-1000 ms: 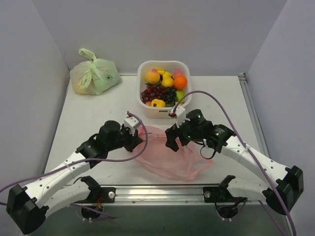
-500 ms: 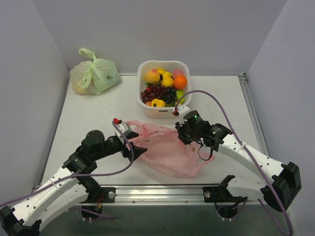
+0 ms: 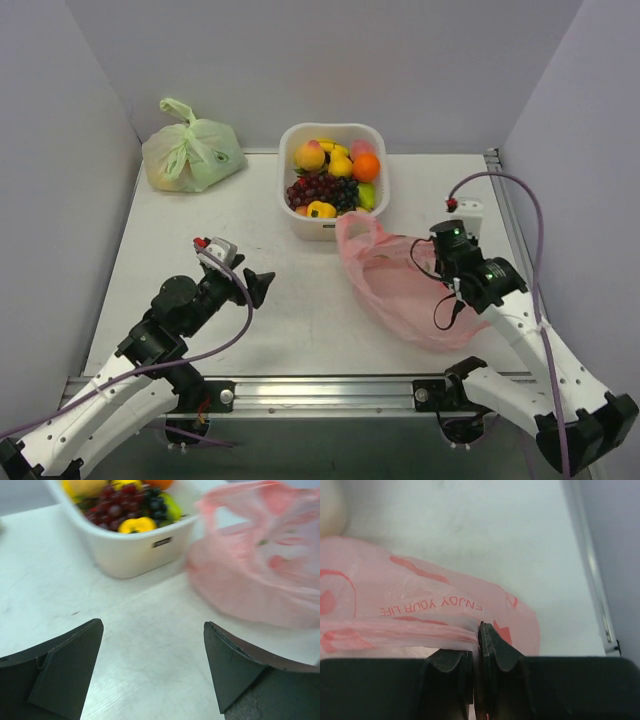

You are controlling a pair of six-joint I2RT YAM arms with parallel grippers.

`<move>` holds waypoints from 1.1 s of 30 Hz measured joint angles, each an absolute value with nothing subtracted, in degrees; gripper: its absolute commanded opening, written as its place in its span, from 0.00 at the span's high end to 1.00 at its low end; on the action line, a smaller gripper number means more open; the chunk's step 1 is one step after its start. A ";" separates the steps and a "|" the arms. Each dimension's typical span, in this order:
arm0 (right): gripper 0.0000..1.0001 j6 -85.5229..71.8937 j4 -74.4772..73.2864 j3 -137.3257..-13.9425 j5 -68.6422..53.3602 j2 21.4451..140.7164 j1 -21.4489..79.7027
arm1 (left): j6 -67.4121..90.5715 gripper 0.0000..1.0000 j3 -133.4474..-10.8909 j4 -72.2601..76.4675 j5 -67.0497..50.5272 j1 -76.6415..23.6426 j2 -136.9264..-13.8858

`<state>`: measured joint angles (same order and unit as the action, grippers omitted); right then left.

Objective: Untie the knot of the plastic bag and take out the fruit

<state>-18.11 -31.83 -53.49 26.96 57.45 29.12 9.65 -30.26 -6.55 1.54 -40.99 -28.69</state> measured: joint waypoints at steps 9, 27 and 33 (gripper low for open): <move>0.63 -24.80 -34.92 -49.45 32.95 45.19 10.76 | 15.99 0.04 -31.48 -15.68 28.75 -39.07 -26.89; 0.00 -19.22 -33.01 -55.22 25.19 24.58 10.15 | 15.46 0.03 -32.03 -24.32 44.21 -38.98 -9.93; 0.00 -12.47 -28.88 -47.40 22.79 10.07 10.15 | 12.62 0.03 -32.08 -24.93 43.72 -39.00 -6.59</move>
